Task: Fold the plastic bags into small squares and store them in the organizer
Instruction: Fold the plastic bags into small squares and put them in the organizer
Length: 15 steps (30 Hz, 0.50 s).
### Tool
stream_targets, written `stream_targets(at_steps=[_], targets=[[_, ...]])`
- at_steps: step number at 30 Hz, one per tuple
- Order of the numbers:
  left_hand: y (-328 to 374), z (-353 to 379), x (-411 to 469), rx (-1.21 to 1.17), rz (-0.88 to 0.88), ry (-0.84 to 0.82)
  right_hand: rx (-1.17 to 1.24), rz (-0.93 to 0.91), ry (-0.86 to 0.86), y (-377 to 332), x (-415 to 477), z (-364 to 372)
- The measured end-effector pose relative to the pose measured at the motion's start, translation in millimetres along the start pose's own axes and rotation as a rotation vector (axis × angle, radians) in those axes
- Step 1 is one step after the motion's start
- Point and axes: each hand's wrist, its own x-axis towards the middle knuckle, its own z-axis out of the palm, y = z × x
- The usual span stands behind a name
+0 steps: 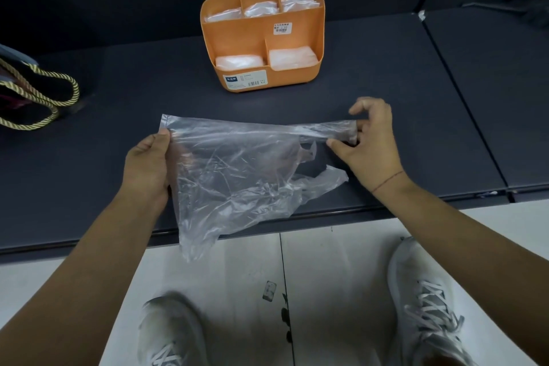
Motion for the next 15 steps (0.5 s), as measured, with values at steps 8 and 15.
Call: stream_targets(at_steps=[8, 15], targets=[[0.2, 1.5, 0.4, -0.019, -0.001, 0.01, -0.257, -0.134, 0.05, -2.3, 4.0, 5.0], [-0.6, 1.7, 0.1, -0.019, 0.01, 0.01, -0.189, -0.136, 0.143, -7.7, 9.1, 0.4]])
